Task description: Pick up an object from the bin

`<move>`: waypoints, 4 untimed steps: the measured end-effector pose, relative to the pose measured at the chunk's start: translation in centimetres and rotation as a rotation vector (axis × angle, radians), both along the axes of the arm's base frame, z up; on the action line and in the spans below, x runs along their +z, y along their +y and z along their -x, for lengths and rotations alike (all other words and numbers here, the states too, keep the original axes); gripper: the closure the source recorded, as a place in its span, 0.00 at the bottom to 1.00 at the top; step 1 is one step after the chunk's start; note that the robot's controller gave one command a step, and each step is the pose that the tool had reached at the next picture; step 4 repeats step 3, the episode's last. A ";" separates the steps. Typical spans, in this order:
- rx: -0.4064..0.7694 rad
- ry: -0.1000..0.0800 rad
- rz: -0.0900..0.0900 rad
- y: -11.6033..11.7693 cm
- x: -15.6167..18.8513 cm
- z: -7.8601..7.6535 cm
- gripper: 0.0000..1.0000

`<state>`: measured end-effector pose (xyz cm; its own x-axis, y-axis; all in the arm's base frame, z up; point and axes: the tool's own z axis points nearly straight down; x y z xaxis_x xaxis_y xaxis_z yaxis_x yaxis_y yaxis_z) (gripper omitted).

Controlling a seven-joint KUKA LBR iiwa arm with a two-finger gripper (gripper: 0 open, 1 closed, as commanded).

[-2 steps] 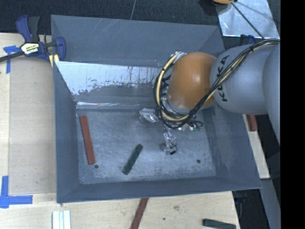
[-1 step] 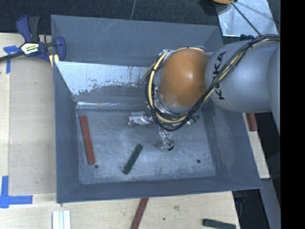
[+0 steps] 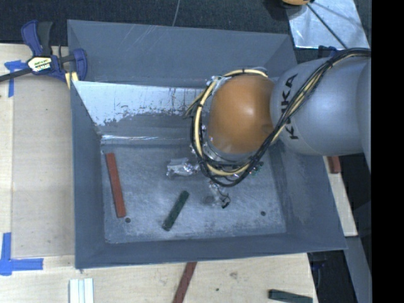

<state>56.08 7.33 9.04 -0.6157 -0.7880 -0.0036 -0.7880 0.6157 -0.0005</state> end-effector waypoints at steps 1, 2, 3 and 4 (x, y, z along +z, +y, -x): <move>0.280 0.000 0.000 3.9 -2.0 0.6 1.00; 0.279 0.000 0.000 3.9 -2.0 0.6 1.00; 0.242 -0.009 0.001 4.5 16.0 -2.0 1.00; 0.242 -0.009 0.001 4.5 16.0 -2.0 1.00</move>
Offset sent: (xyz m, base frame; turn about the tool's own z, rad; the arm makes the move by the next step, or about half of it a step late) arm 0.0000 0.0000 0.0000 0.0000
